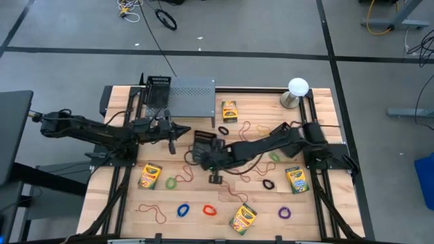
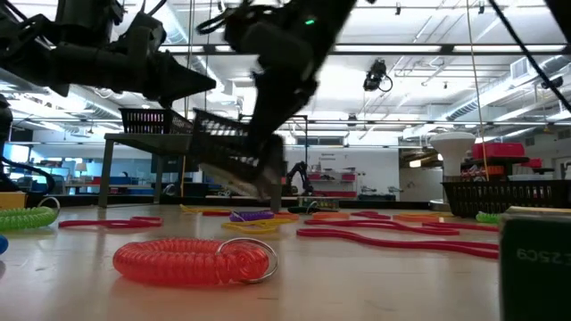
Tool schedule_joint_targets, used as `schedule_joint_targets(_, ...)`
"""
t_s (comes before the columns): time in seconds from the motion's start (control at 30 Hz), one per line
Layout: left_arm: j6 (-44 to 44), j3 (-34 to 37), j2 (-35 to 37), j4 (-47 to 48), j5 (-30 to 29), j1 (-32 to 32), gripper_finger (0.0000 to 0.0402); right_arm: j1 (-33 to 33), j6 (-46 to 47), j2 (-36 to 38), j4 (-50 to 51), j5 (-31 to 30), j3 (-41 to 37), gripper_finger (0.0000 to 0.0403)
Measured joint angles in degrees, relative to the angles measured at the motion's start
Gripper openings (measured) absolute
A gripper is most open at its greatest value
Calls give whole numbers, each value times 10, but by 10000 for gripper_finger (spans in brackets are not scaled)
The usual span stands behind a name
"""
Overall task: Pick & Place Office Desk Supplies
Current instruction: Put the top black bin on the shelf
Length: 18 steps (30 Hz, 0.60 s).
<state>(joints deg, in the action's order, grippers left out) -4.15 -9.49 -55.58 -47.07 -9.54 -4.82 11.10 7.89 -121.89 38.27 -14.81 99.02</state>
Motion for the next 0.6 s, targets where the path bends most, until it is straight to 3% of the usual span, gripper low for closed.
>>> schedule_joint_targets(0.27,-3,5,10,27,-1,0,7,-5,-12,-62,-11,0,46,15)
schedule_joint_targets(0.6,12,5,10,33,0,0,8,-4,-13,-56,-15,0,46,100)
